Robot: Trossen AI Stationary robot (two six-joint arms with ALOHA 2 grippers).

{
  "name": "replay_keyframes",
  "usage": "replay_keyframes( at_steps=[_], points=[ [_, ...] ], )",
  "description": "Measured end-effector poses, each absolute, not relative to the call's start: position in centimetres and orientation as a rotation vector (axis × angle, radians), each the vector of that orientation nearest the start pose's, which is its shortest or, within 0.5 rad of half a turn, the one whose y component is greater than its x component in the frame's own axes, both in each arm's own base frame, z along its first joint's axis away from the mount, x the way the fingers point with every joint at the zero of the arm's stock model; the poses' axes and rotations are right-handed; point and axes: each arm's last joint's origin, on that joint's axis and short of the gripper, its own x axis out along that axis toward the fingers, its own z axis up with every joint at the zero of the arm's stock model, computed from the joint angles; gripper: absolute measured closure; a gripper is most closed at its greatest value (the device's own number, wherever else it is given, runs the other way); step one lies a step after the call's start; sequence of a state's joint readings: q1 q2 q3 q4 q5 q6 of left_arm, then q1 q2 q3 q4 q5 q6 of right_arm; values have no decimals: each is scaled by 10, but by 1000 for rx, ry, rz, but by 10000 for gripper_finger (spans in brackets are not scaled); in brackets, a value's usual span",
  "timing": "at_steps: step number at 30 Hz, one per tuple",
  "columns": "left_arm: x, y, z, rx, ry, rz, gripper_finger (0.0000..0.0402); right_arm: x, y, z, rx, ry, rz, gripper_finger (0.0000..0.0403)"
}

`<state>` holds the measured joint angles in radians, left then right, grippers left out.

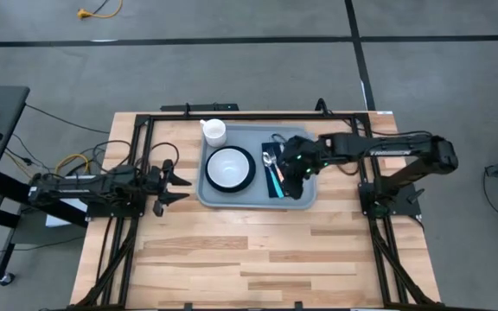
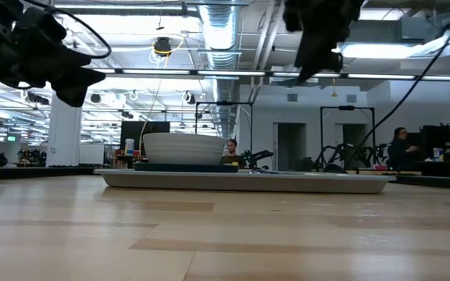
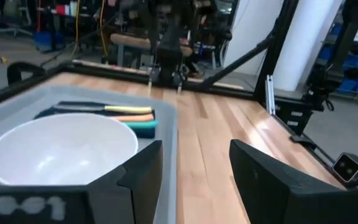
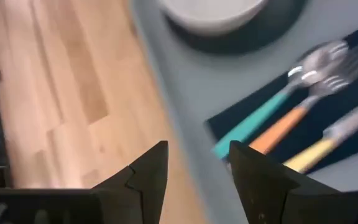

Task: Set up tray
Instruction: Return to Home Position

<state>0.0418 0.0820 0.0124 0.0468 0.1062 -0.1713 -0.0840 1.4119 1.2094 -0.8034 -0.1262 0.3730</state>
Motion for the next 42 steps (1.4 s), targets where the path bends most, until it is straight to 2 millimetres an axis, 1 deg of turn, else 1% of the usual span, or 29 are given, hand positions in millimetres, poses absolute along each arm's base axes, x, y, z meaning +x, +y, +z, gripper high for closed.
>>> replay_keyframes(
  at_steps=[3, 7, 9, 11, 14, 17, 21, 24, 26, 30, 33, 37, 42],
  points=[
    [103, 1, 165, -192, 38, -61, 226, 265, -22, 313, 337, 906, -156, 239],
    [103, 1, 164, -271, 51, -57, 226, 229, -19, 340, 241, 702, -135, 239],
    [103, 1, 164, -305, 50, -56, 226, 204, -17, 345, 218, 598, -117, 239],
    [103, 1, 164, -317, 52, -55, 226, 181, -14, 341, 200, 473, -98, 239],
    [103, 1, 164, -309, 51, -56, 226, 153, -10, 318, 186, 300, -19, 239],
    [103, 1, 164, -307, 51, -55, 226, 135, -7, 283, 185, 179, 114, 239],
    [103, 1, 164, -310, 52, -55, 226, 122, -3, 241, 199, 77, 289, 239],
    [103, 1, 164, -305, 53, -55, 226, 116, -3, 215, 212, 50, 331, 239],
    [103, 1, 164, -308, 53, -55, 226, 111, -3, 202, 225, 33, 333, 239],
    [103, 1, 164, -311, 53, -55, 226, 105, -4, 183, 224, 3, 304, 239],
    [103, 1, 164, -304, 53, -56, 226, 102, -5, 173, 229, -31, 264, 239],
    [103, 1, 164, -309, 54, -55, 226, 100, -9, 170, 253, -22, 125, 239],
    [103, 1, 164, -305, 54, -56, 226, 99, -9, 169, 258, -15, 113, 239]
  ],
)
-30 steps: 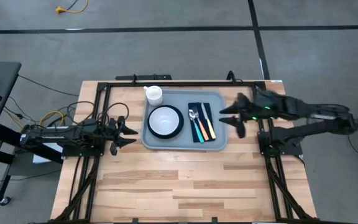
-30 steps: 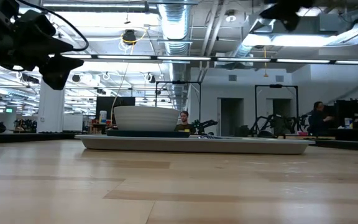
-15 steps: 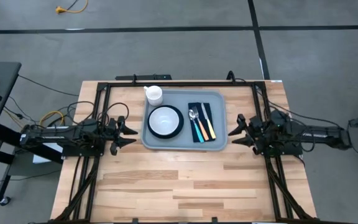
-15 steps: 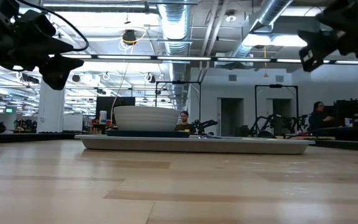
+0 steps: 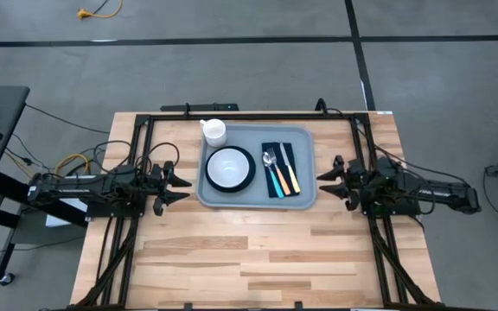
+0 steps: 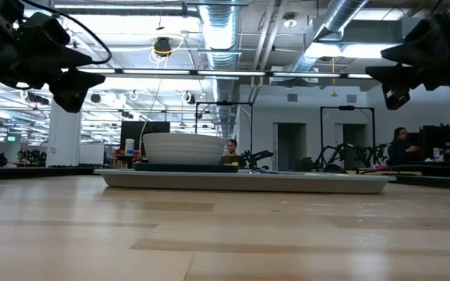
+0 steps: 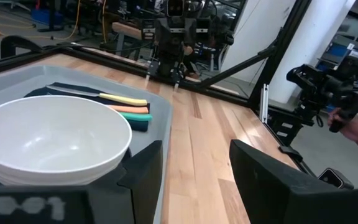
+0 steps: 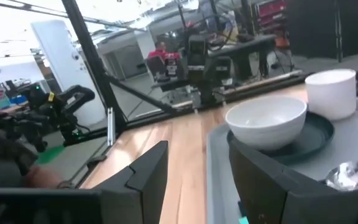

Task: Set up tray
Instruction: Return to Home Position

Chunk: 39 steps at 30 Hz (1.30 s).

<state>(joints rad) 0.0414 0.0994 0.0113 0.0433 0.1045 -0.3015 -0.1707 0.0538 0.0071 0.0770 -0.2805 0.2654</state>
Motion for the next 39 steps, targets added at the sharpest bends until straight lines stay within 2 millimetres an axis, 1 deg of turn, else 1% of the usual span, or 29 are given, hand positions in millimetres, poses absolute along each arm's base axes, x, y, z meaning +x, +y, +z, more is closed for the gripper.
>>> replay_keyframes(
  at_steps=[3, 39],
  points=[
    [103, 1, 164, -310, 54, -55, 226, 100, -9, 166, 269, 15, 113, 239],
    [103, 1, 163, -311, 55, -56, 226, 100, -9, 166, 269, 13, 115, 239]
  ],
)
